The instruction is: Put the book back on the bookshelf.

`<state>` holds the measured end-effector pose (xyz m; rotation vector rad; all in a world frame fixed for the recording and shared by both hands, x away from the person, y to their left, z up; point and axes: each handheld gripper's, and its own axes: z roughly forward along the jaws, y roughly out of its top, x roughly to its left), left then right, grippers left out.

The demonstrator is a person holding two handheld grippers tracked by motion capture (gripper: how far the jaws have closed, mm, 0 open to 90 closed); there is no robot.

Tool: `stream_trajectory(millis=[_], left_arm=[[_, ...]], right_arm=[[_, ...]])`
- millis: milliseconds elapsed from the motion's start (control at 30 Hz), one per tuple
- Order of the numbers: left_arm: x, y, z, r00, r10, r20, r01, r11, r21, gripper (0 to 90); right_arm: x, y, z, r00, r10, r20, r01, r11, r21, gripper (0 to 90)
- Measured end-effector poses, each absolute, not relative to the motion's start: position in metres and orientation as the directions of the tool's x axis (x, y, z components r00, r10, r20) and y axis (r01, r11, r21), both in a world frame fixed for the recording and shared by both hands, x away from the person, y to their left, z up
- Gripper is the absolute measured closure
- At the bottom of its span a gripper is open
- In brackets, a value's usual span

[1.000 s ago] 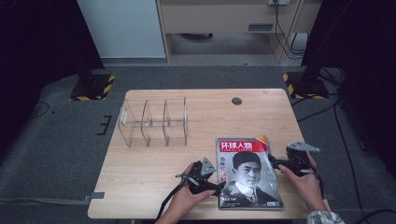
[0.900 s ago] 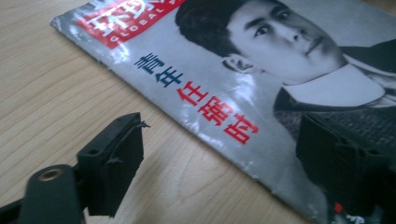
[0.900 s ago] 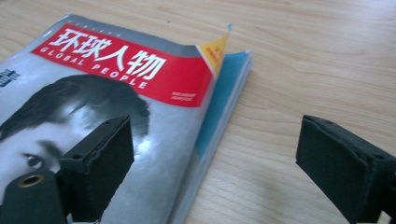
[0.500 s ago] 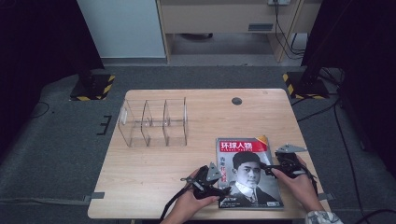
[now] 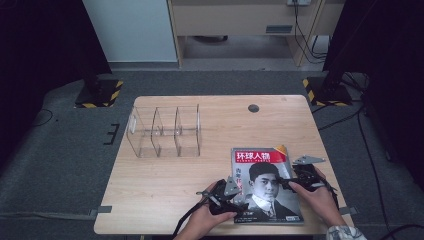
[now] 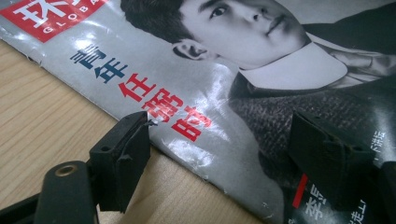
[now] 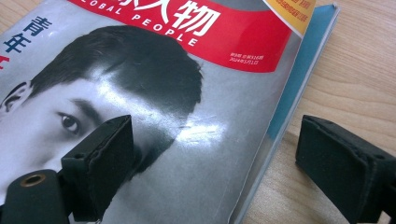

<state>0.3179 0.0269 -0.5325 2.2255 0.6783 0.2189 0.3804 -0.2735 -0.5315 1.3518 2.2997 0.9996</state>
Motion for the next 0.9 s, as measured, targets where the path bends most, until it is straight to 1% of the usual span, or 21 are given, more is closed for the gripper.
stream_trajectory(millis=[533, 900], left_arm=[[0.3173, 0.0272, -0.5340, 0.843, 0.536, -0.056, 0.397, -0.547, 0.737, 19.9], [0.3172, 0.0271, -0.5342, 0.842, 0.536, -0.054, 0.396, -0.547, 0.737, 19.9]], right_arm=[[0.3798, -0.2697, -0.5315, -0.532, 0.841, 0.096, 0.642, 0.327, 0.694, 13.5], [0.3774, -0.2687, -0.5255, -0.537, 0.839, 0.087, 0.616, 0.319, 0.720, 16.6]])
